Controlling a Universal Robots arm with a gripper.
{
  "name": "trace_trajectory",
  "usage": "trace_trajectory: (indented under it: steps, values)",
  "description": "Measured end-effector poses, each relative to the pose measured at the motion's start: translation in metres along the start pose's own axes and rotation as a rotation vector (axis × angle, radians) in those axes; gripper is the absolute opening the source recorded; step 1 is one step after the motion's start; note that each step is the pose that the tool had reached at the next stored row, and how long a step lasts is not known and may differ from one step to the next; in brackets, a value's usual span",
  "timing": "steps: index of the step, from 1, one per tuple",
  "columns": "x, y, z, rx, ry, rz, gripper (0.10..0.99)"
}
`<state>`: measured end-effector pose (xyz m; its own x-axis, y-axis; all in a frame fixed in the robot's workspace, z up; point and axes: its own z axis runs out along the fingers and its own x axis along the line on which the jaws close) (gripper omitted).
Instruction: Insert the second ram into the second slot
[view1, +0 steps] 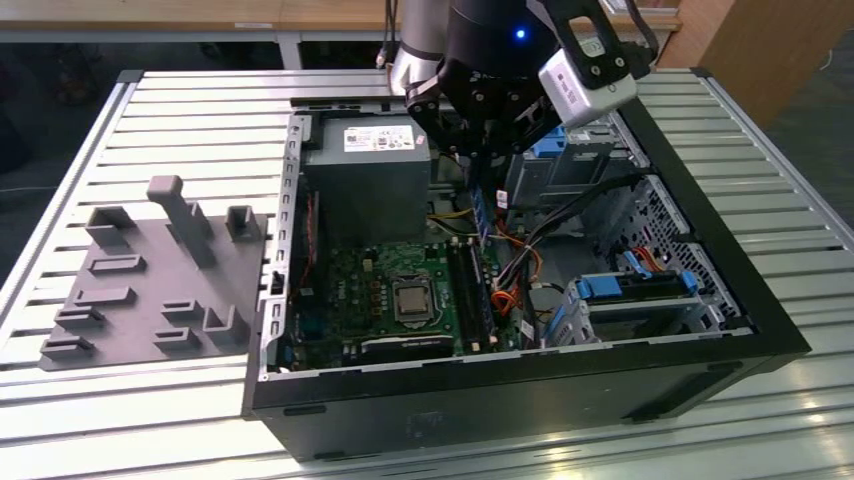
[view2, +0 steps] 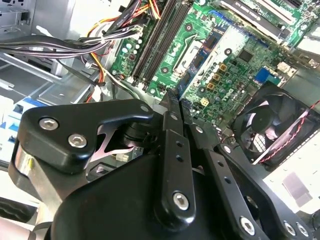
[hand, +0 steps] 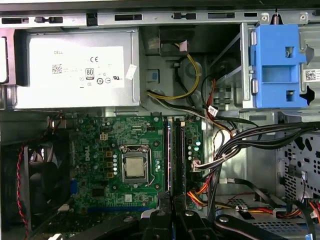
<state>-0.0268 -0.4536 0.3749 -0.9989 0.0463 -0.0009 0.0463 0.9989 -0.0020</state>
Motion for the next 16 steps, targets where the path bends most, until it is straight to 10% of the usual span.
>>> trace_trajectory:
  steps: [16]
  values:
    - [0.0000,0.0000,0.0072,0.000,0.0000,0.001,0.133]
